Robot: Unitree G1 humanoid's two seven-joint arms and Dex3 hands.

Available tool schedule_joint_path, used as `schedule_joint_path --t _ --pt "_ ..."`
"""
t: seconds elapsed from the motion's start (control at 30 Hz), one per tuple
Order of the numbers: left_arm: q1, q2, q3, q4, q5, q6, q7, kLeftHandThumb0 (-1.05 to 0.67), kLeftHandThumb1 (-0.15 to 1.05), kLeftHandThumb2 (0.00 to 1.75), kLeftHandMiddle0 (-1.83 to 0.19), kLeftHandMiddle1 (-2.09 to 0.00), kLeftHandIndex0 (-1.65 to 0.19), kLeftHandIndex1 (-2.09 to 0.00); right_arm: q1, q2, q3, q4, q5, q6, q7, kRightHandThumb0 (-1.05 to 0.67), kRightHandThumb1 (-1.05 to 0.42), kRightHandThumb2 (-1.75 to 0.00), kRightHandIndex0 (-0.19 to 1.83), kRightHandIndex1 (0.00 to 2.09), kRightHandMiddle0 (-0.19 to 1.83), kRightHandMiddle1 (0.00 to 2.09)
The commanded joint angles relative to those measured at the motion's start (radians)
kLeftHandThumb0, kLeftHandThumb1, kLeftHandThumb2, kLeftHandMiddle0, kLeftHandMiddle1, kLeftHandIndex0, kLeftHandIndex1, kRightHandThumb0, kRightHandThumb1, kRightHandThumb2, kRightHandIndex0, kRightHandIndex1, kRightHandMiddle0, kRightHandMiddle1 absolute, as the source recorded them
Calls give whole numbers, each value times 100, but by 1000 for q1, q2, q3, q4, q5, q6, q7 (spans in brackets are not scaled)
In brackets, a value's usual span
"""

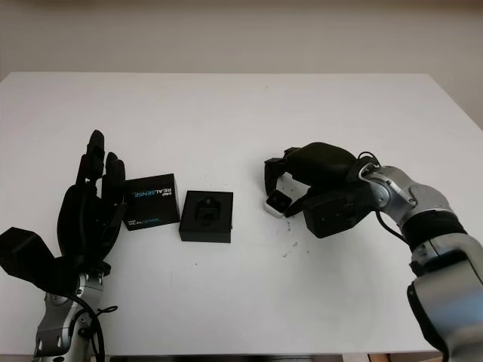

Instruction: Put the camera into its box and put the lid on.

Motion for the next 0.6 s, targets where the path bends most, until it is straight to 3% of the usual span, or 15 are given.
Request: schedule_joint_path --t 0.0,0.57 --pt "6 8 -6 -20 8 -5 -2 -50 105 42 6 -5 9 -5 25 6 -5 -15 8 21 25 -40 -99 -6 21 87 31 169" --pt "19 8 -6 -31 5 10 4 -50 105 42 5 -6 8 -6 68 28 -84 -51 117 70 127 -34 -97 -5 25 65 34 165"
